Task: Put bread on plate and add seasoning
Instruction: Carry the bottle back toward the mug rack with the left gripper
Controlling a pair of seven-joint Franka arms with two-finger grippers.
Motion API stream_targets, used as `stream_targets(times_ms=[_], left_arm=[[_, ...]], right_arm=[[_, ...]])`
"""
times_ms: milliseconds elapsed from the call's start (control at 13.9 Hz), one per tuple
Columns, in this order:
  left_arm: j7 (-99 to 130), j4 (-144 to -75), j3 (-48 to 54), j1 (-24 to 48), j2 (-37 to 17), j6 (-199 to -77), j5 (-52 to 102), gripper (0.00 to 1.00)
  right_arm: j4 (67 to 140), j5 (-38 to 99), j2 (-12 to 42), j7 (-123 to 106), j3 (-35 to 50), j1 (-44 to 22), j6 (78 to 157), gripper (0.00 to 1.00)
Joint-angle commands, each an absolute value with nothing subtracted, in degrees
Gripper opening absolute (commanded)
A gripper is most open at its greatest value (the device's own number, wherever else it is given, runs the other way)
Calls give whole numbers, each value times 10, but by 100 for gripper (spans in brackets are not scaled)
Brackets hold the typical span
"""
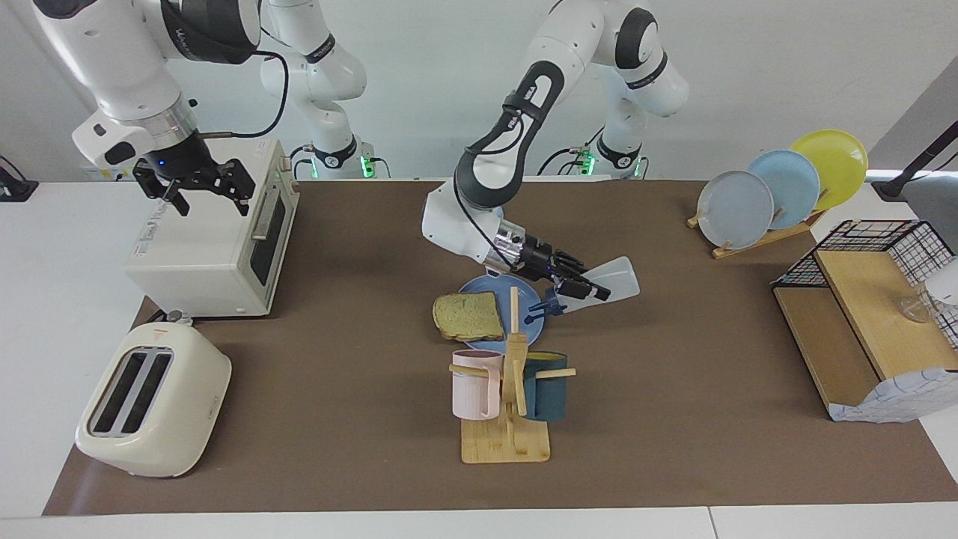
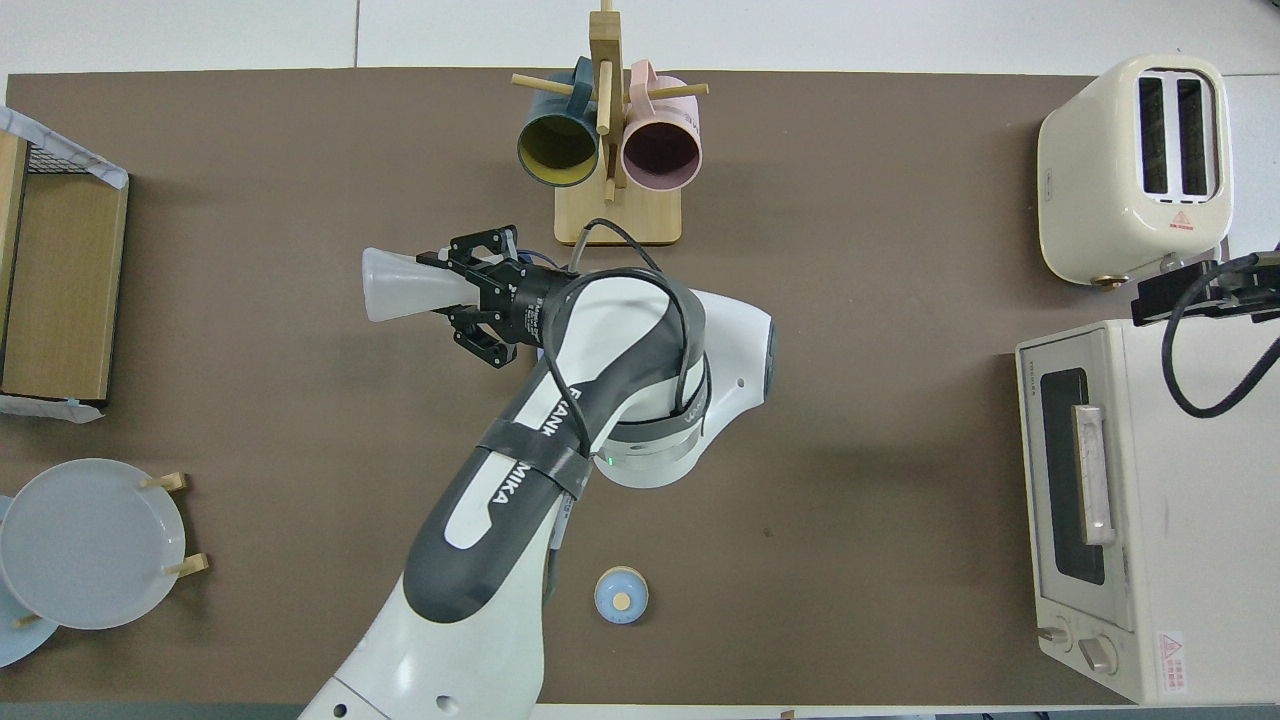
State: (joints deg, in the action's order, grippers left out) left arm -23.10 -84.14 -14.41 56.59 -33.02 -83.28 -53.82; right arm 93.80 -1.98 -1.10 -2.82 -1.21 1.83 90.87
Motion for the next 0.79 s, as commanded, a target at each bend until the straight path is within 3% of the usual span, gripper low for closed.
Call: stream_targets(times_ms=[0,359,717], left_arm=[[-171,-859,-141,532,-291,-888,-492,0],[-171,-893,-141,483,-201,-954,-397,0],[-131,-916,-140,418,-158,-1054,-309,0]], right_arm=[[953,-17,-24,-30,-8,25,914,100],[953,-17,-24,-30,-7,25,914,100],[953,-17,-24,-30,-8,25,914,100]])
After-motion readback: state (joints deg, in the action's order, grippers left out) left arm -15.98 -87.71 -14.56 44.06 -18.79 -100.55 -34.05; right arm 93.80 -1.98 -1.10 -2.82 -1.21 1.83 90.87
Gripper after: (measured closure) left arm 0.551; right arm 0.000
